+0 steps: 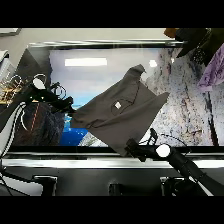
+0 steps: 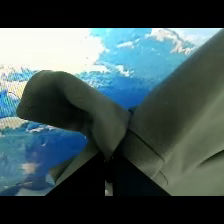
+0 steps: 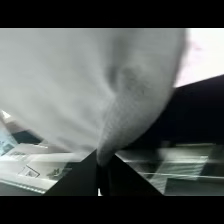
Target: Fold the clothes and pants, and hang the long-sleeved shirts on hangers.
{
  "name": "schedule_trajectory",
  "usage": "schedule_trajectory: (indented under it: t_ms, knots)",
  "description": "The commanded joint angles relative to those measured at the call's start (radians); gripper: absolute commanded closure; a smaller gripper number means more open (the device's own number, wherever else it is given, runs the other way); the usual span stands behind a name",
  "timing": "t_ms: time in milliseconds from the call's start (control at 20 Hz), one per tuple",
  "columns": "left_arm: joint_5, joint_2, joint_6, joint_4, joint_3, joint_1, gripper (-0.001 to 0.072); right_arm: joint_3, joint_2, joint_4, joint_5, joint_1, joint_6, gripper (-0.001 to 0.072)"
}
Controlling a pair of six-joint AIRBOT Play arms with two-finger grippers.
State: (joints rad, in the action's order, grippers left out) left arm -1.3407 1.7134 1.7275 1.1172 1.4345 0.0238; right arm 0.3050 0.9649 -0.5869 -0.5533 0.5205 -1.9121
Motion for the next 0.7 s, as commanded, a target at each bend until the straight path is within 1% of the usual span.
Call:
schedule_trajectory:
  t_ms: [0, 150, 250, 350, 400, 500, 650]
  knots:
    - [0.001, -0.018, -0.068, -0.107, 0.015, -0.023, 0.0688, 0.042, -0.062, 0.023, 0.035, -0.016, 0.016, 0.0681]
    - [-0.001, -0.061, -0.115, -0.268, 0.093, -0.077, 0.0688, 0.162, -0.164, -0.049, -0.013, -0.125, 0.042, 0.0682]
    - [-0.001, -0.112, -0.144, -0.327, 0.188, -0.109, 0.0689, 0.302, -0.232, -0.128, -0.102, -0.224, 0.057, 0.0682]
    - [-0.002, -0.186, -0.154, -0.359, 0.3, -0.138, 0.0689, 0.488, -0.288, -0.166, -0.209, -0.315, 0.13, 0.0681]
    - [-0.002, -0.234, -0.148, -0.369, 0.359, -0.153, 0.0689, 0.596, -0.313, -0.165, -0.259, -0.352, 0.171, 0.0681]
    - [0.015, -0.345, -0.097, -0.369, 0.456, -0.176, 0.0689, 0.809, -0.347, -0.166, -0.331, -0.394, 0.217, 0.0681]
    - [0.103, -0.539, -0.032, -0.36, 0.535, -0.193, 0.0689, 1.15, -0.365, -0.187, -0.386, -0.398, 0.231, 0.0681]
